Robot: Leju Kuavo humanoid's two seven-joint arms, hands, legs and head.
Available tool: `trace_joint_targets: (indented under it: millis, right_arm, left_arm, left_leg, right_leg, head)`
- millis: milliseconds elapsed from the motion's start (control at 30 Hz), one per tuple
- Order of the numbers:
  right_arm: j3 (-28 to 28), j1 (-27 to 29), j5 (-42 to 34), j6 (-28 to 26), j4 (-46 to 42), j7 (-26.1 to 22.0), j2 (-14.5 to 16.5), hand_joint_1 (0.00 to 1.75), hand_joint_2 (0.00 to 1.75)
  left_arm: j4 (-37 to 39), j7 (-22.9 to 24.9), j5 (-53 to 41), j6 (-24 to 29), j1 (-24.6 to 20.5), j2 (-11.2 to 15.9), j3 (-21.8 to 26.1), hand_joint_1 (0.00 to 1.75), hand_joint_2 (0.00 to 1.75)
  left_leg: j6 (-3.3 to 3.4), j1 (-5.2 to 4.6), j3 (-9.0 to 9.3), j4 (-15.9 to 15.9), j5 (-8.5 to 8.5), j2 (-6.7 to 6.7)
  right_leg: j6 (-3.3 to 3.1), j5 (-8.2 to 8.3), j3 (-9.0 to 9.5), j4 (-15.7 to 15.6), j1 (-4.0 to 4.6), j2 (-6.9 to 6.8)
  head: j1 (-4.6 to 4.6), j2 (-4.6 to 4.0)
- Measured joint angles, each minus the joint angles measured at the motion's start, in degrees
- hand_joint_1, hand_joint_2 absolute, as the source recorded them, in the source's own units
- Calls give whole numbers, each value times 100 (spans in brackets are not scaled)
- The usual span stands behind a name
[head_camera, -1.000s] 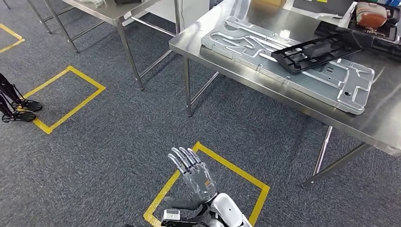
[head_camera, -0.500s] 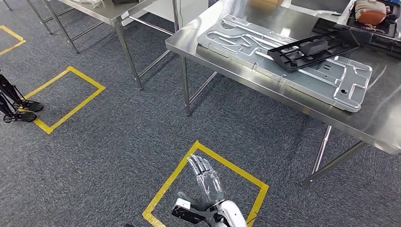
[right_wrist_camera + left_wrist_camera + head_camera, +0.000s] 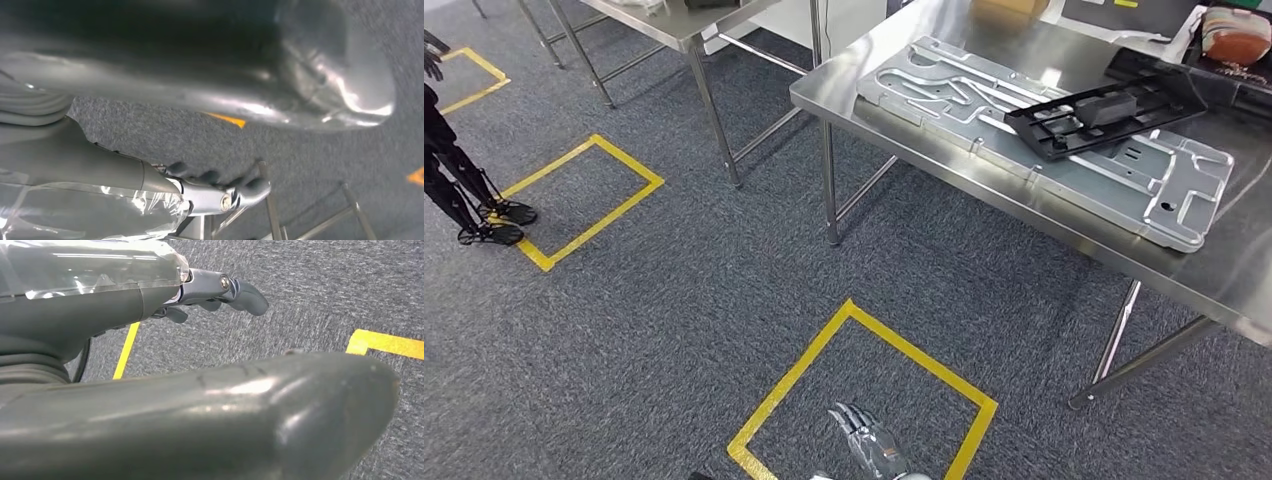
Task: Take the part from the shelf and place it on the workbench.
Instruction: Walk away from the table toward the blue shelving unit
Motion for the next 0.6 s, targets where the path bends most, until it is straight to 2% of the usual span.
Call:
trace_joint_targets:
  millis: [33, 67, 100, 133, 200, 233, 267, 300, 333, 367, 433, 467, 500, 533, 567, 600]
  right_arm:
    - [19, -13, 29, 17, 46, 32, -5, 0, 0]
    - [36, -32, 52, 40, 92, 60, -7, 0, 0]
    - [49, -53, 63, 67, 133, 78, -7, 0, 0]
    - [58, -69, 63, 90, 174, 91, -9, 0, 0]
    - [62, -83, 55, 131, 264, 101, -25, 0, 0]
    - [62, -83, 52, 146, 308, 104, -37, 0, 0]
    - [62, -84, 52, 157, 349, 106, -49, 0, 0]
    - [62, -88, 53, 163, 380, 109, -57, 0, 0]
    - [63, -95, 58, 164, 403, 113, -62, 0, 0]
    - [65, -104, 69, 161, 419, 116, -63, 0, 0]
    - [74, -124, 95, 155, 443, 123, -68, 0, 0]
    - [80, -134, 106, 154, 455, 127, -72, 0, 0]
    - [84, -140, 115, 153, 465, 130, -75, 0, 0]
    - [88, -148, 124, 151, 473, 134, -77, 0, 0]
    - [91, -157, 134, 149, 479, 136, -78, 0, 0]
    - [95, -168, 145, 144, 482, 138, -76, 0, 0]
  left_arm:
    - [1, 1, 0, 1, 5, -3, 1, 0, 0]
    - [1, 3, 0, 0, 13, -5, 2, 0, 0]
    - [2, 5, 0, -1, 16, -5, 4, 0, 0]
    - [2, 8, 1, -1, 11, -5, 5, 0, 0]
    - [2, 14, 5, -1, -23, -5, 8, 0, 0]
    - [2, 16, 7, -1, -36, -5, 11, 0, 0]
    - [2, 20, 8, -1, -41, -4, 16, 0, 0]
    - [2, 26, 9, -1, -39, -4, 23, 0, 0]
    - [2, 33, 10, -1, -36, -3, 30, 0, 0]
    - [2, 40, 10, -1, -38, -3, 34, 0, 0]
    - [2, 50, 11, -3, -63, -3, 38, 0, 0]
    - [2, 52, 13, -5, -76, -3, 39, 0, 0]
    - [2, 55, 16, -7, -85, -3, 40, 0, 0]
    - [2, 57, 20, -8, -85, -3, 44, 0, 0]
    - [2, 61, 24, -8, -80, -3, 48, 0, 0]
    - [2, 64, 26, -8, -75, -4, 54, 0, 0]
  left_leg:
    - [-39, 10, -16, -11, 20, -41]
    - [-67, 22, -38, 0, 27, -22]
    - [-81, 21, -86, 80, -19, 77]
    - [-79, 11, -180, 273, -137, 217]
    - [-56, -17, -505, 1007, -544, 498]
    - [-49, -21, -675, 1408, -727, 546]
    - [-42, -23, -778, 1679, -822, 569]
    - [-33, -24, -774, 1736, -808, 587]
    - [-21, -25, -650, 1554, -695, 616]
    - [-2, -28, -425, 1178, -521, 698]
    - [54, -72, -14, 439, -292, 994]
    - [86, -97, 88, 239, -250, 1091]
    - [118, -122, 104, 181, -259, 1117]
    - [153, -126, 93, 183, -246, 1029]
    - [186, -124, 85, 176, -238, 959]
    - [221, -120, 81, 168, -226, 887]
  right_leg:
    - [-69, 18, -8, 4, -4, -58]
    - [-121, 35, -12, 1, 2, -121]
    - [-172, 53, -15, -6, -1, -189]
    - [-214, 68, -19, -17, 0, -269]
    - [-264, 69, -28, -22, 42, -448]
    - [-272, 65, -31, -21, 65, -547]
    - [-278, 60, -33, -20, 84, -644]
    - [-279, 54, -32, -19, 97, -732]
    - [-273, 48, -26, -18, 103, -810]
    - [-258, 37, -14, -14, 107, -881]
    - [-197, 1, 13, 3, 139, -1000]
    - [-160, -12, 27, 7, 160, -1053]
    - [-125, -19, 40, 4, 177, -1101]
    - [-95, -21, 57, -5, 176, -1157]
    - [-56, -36, 73, -8, 161, -1154]
    - [-24, -92, 70, 36, 134, -1051]
  head:
    - [-1, 0]
    - [0, 0]
    - [0, 0]
    - [-1, 0]
    - [-1, 0]
    - [-1, 0]
    - [-1, 0]
    - [-1, 0]
    - [-1, 0]
    - [-1, 0]
    - [1, 0]
    - [2, 0]
    - [3, 0]
    - [4, 0]
    - [4, 0]
    - [4, 0]
